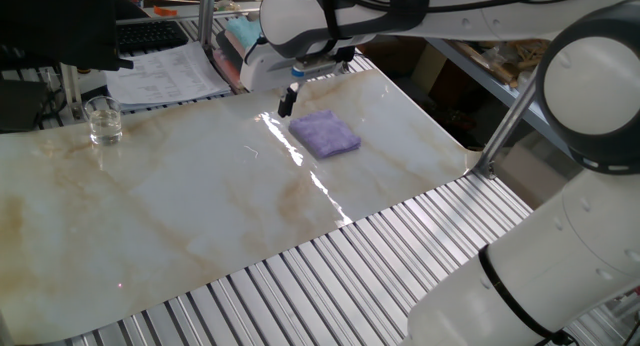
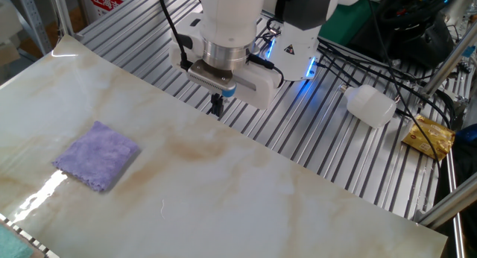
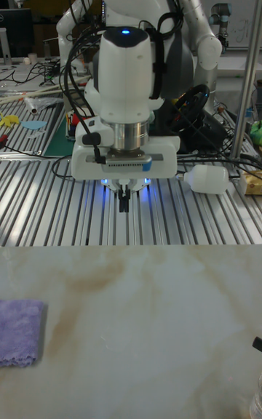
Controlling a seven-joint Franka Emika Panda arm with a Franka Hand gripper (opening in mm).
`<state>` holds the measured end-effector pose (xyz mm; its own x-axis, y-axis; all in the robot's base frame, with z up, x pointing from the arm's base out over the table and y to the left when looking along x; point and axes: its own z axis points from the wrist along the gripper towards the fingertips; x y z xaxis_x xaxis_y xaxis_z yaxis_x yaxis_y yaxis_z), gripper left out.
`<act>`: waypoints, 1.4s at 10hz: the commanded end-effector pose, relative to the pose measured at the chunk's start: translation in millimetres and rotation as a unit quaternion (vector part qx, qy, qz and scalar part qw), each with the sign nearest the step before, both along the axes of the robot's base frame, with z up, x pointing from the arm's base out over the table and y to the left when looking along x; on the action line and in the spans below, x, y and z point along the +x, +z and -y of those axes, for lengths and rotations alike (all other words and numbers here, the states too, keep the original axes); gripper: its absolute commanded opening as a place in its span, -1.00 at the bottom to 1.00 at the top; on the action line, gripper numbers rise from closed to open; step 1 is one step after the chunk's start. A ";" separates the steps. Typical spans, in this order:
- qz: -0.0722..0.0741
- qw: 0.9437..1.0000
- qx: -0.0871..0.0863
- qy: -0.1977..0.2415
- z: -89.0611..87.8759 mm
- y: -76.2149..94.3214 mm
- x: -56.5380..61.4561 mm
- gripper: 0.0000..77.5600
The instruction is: Clean the tabletop with a sponge
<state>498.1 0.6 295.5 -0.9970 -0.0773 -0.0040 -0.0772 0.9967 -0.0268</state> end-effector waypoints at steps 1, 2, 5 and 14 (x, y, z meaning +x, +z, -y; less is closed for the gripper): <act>0.002 1.000 0.000 0.000 -0.4 -0.9 0.6 -1.00; 0.002 1.000 0.000 -0.001 -0.5 -1.3 0.7 -1.00; 0.002 1.000 -0.001 -0.001 -0.5 -1.7 0.7 -1.00; 0.002 1.000 -0.004 -0.002 0.3 -10.9 0.7 -1.00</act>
